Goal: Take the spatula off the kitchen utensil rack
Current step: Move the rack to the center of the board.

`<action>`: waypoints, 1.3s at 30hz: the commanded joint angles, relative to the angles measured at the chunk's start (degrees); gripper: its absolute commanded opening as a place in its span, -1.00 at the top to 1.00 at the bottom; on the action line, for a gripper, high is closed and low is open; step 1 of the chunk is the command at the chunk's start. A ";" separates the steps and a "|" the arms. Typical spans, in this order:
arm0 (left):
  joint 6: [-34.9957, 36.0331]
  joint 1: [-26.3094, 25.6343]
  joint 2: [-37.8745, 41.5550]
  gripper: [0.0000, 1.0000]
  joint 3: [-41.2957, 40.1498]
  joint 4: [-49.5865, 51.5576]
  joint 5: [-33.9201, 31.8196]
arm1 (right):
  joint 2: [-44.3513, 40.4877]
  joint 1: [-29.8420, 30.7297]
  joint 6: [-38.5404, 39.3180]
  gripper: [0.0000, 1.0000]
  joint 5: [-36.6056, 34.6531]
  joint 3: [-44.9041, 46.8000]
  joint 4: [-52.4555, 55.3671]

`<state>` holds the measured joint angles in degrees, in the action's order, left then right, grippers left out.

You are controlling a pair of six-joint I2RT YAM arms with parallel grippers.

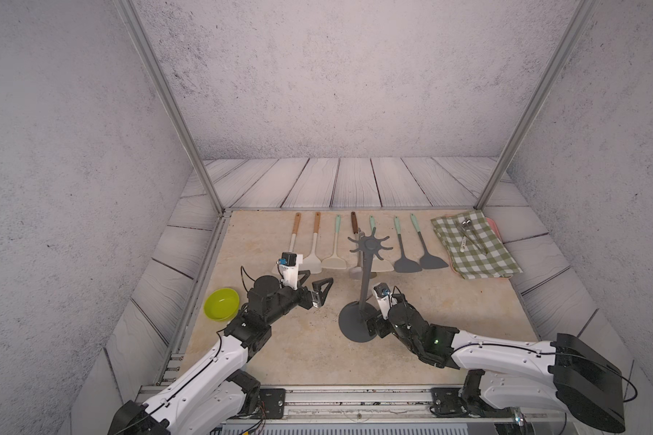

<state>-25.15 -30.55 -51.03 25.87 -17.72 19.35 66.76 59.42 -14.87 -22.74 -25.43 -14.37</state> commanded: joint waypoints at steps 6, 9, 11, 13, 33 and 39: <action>4.09 -3.54 -3.48 -0.98 1.42 -4.79 6.73 | -6.47 -0.27 1.24 -0.98 7.56 1.68 -0.71; 4.68 -3.91 -4.28 -0.98 1.49 -4.70 6.21 | -9.30 -0.26 0.52 -0.98 8.51 2.42 0.00; 4.89 -3.99 -4.60 -0.99 1.55 -4.72 5.89 | -10.45 -0.30 -0.19 -0.98 7.99 2.96 0.22; 4.95 -4.00 -4.72 -0.98 1.64 -4.55 5.51 | -10.71 -0.20 -1.24 -0.98 7.19 3.82 -0.86; 4.87 -4.04 -2.96 -0.98 0.78 -4.09 4.20 | 7.78 -7.13 -4.08 -0.70 10.44 3.76 -18.44; 4.78 -4.16 -2.68 -0.98 0.82 -3.99 4.27 | 7.99 -9.41 -3.30 -0.72 11.55 3.18 -16.45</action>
<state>-20.95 -34.26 -54.46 25.93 -20.97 23.62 75.31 51.68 -18.74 -10.57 -21.43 -31.42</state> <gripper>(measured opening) 0.992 0.857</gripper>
